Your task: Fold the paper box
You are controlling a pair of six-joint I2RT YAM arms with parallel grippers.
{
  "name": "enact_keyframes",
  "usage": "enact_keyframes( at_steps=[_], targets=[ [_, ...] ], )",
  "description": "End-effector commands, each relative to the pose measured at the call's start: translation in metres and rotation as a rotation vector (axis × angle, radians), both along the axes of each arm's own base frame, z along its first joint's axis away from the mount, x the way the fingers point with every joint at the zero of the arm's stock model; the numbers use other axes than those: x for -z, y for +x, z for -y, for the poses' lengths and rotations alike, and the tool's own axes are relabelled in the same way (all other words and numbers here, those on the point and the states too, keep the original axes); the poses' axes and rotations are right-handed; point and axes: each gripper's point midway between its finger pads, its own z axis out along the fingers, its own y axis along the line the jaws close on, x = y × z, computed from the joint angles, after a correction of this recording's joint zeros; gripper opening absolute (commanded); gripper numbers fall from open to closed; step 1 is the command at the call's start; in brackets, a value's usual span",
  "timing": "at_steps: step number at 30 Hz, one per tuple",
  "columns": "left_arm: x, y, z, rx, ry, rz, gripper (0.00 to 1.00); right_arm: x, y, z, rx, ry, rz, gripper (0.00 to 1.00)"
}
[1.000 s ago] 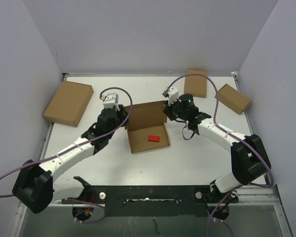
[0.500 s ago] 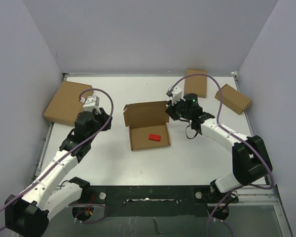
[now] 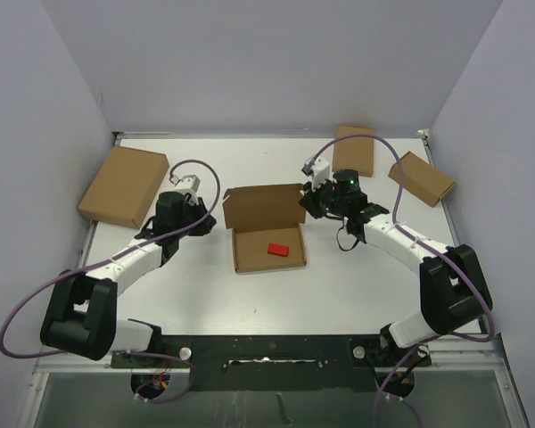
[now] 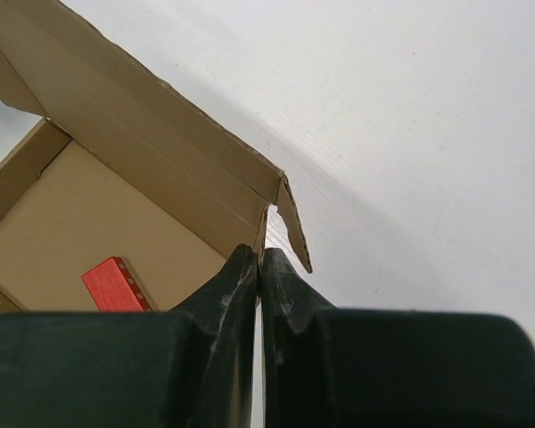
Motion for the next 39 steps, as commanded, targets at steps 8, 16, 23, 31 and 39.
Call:
enact_keyframes(
  at_steps=[8,16,23,31,39],
  targets=[
    [-0.038,0.026,0.047,0.113,-0.042,0.174,0.08,-0.038,0.007,-0.003,-0.01,0.063,0.107,0.0],
    [-0.046,0.025,0.055,0.163,-0.059,0.201,0.09,-0.038,0.007,-0.003,-0.01,0.066,0.103,0.0],
    [-0.044,0.019,0.058,0.179,-0.077,0.193,0.11,-0.037,0.006,-0.003,-0.025,0.066,0.1,0.0],
    [-0.073,-0.003,0.034,0.129,-0.077,0.26,0.39,-0.041,0.005,0.0,-0.044,0.078,0.103,0.0],
    [-0.121,-0.028,0.018,0.104,-0.164,0.373,0.98,-0.042,0.005,0.005,-0.052,0.086,0.102,0.0]
  ],
)
